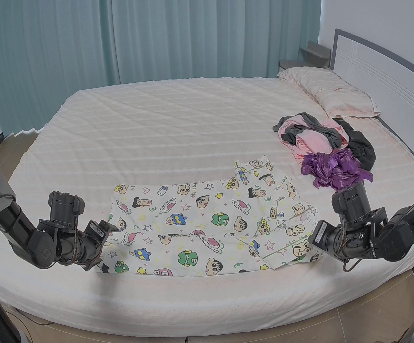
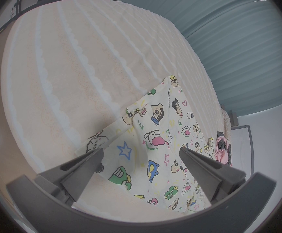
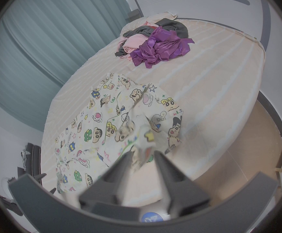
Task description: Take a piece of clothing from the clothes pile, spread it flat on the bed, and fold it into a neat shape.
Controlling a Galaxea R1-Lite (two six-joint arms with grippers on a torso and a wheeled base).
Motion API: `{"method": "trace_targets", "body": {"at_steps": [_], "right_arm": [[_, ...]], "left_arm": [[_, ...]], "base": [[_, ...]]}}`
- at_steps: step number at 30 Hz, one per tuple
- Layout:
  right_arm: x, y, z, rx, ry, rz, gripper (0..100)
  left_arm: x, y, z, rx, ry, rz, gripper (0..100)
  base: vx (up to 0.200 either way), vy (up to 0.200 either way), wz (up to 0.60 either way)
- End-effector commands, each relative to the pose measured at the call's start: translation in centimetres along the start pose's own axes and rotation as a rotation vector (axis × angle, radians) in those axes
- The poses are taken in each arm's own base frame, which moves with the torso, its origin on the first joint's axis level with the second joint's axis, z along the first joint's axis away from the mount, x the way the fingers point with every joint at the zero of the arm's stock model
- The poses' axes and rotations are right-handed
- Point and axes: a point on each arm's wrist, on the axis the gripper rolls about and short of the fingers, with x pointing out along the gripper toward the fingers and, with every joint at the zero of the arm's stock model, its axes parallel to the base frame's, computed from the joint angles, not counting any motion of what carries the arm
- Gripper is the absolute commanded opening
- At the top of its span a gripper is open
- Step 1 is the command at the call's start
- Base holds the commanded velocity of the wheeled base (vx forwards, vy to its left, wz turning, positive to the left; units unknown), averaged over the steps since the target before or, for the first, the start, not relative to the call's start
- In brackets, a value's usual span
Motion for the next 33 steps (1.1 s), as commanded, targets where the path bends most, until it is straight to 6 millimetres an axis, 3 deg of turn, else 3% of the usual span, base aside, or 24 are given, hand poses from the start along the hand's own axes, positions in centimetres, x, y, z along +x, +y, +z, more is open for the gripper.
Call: {"method": "trace_targets", "body": {"at_steps": [1,5,10,14,16,17,19,21,22,33], "right_arm": [[-0.9,-0.6,-1.5,-0.062,0.036,-0.005,100],[-2.0,-0.6,-1.7,-0.106,0.029,0.026,100],[-1.6,0.7,-1.2,-0.101,0.035,0.073,100],[0.4,2.9,-1.5,-0.094,0.090,0.125,100],[0.6,3.0,-1.5,-0.089,0.093,0.125,100],[2.0,4.7,-1.9,-0.070,0.117,0.149,100],[2.9,5.8,-2.5,-0.079,0.134,0.163,100],[3.0,5.9,-2.5,-0.080,0.134,0.164,100],[4.1,7.6,-3.8,-0.109,0.162,0.193,100],[8.4,11.0,-6.7,-0.156,0.194,0.221,100]], "left_arm": [[0.0,0.0,0.0,-0.001,-0.001,-0.002,100],[0.0,0.0,0.0,0.000,0.000,-0.002,100],[-0.1,-0.1,0.0,0.002,-0.001,-0.005,100],[-0.1,-0.2,-0.2,0.007,0.004,-0.007,100],[-0.1,-0.1,-0.3,0.009,0.006,-0.005,100],[-0.2,0.0,-0.4,0.012,0.009,-0.003,100],[-0.3,-0.1,-0.4,0.013,0.006,-0.008,100],[-0.3,-0.1,-0.4,0.014,0.006,-0.008,100],[-0.4,-0.2,-0.3,0.016,0.004,-0.012,100],[-0.4,-0.2,-0.1,0.013,-0.012,-0.022,100]], "base": [[0.000,0.000,0.00],[0.000,0.000,0.00],[0.000,0.000,0.00],[0.000,0.000,0.00],[0.000,0.000,0.00],[0.000,0.000,0.00],[0.000,0.000,0.00],[0.000,0.000,0.00],[0.000,0.000,0.00],[0.000,0.000,0.00]]}}
